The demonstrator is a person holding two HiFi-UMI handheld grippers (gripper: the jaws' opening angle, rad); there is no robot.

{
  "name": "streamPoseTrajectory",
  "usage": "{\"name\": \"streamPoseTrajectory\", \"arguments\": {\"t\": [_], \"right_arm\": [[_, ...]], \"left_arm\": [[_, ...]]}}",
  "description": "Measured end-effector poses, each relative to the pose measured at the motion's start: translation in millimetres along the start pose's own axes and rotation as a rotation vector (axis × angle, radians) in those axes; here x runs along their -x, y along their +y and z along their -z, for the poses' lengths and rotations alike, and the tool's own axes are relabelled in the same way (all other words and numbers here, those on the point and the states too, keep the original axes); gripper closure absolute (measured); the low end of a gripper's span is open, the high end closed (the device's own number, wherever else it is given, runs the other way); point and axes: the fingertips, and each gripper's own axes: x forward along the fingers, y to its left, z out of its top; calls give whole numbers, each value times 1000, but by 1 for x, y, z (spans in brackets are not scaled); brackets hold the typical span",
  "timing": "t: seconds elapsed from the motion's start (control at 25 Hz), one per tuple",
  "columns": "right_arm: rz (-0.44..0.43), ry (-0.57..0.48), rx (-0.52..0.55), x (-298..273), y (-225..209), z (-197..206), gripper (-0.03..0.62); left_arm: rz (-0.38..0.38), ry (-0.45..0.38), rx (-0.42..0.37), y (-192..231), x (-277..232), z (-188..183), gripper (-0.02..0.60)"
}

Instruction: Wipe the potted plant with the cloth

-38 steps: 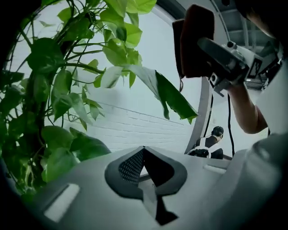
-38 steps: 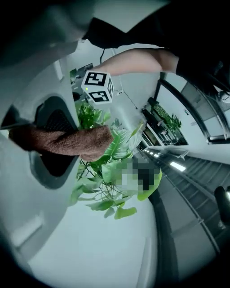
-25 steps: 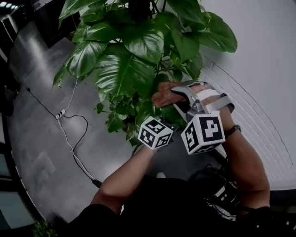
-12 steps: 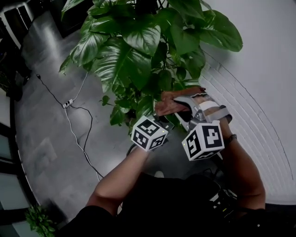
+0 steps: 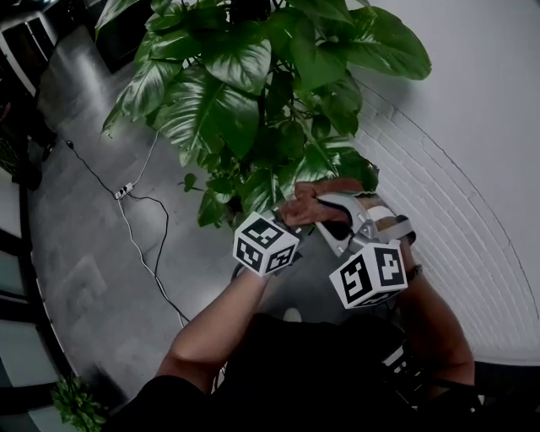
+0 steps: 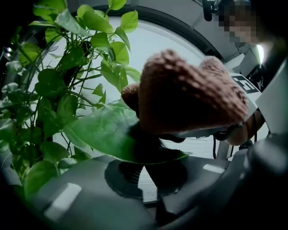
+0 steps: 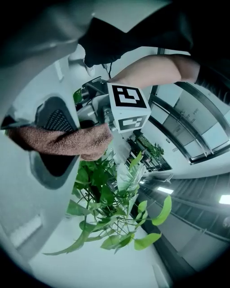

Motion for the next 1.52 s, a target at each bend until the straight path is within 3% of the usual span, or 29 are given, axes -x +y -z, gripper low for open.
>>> {"name": "streamPoseTrajectory", "arguments": {"t": [0.84,1.16,1.36,1.52], "right_arm": [[-91,-54,-157,76,30,6,526],[85,-104,-88,118,-55,-9,525],[150,-128,-140,75,-111,-2,525],[153,-105,-88,25,-133,5,525]], "left_arm": [[17,6,-51,-32,-14,3,565],[33,13,-40,-49,-30,4,565],[21,21,-45,-56,-32,7,565],[-2,19,-52,-54,-30,4,565]]}}
